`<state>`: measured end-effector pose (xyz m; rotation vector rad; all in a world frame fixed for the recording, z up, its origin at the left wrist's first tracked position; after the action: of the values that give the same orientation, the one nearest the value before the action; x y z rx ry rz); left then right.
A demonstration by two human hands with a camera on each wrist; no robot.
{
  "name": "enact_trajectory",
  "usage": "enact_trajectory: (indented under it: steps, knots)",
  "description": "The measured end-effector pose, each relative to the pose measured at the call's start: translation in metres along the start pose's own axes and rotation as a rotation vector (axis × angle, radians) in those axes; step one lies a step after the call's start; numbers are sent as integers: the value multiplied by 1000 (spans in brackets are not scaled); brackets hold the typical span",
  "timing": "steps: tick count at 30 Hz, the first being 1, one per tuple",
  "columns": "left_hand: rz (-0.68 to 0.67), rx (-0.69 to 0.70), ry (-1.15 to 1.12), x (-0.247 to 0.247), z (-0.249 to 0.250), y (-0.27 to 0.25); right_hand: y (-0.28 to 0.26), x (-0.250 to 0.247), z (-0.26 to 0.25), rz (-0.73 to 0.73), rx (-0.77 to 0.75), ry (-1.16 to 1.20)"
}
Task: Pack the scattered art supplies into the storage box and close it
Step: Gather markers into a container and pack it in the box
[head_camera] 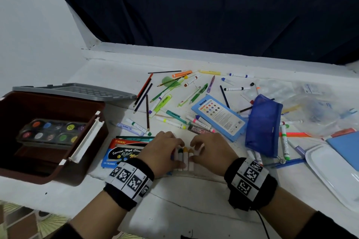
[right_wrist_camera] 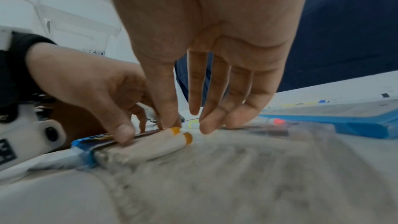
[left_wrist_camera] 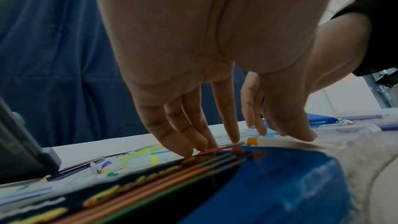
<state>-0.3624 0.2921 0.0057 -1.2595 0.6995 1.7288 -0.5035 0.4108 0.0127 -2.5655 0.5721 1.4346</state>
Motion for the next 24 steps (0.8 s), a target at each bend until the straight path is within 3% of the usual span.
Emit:
enact_trajectory:
  steps: [6, 17, 24]
  knots:
    - [1, 30, 37, -6, -2, -9, 28, -21, 16, 137, 41, -52]
    - [-12, -14, 127, -14, 9, -2, 67, -20, 30, -62, 61, -403]
    - [-54, -44, 174, -22, 9, 21, 52, -18, 13, 38, -19, -242]
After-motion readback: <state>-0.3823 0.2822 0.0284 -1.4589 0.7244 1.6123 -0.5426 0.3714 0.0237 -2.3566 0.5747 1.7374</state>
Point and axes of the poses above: each hand's wrist, its own y-axis towards the middle knuckle, its own x-axis out of the palm, z = x × y, the point moved 1 cm from there along y, towards the middle knuckle, and after that the axes turned 8 degrees about z, right-handed, at the moved point
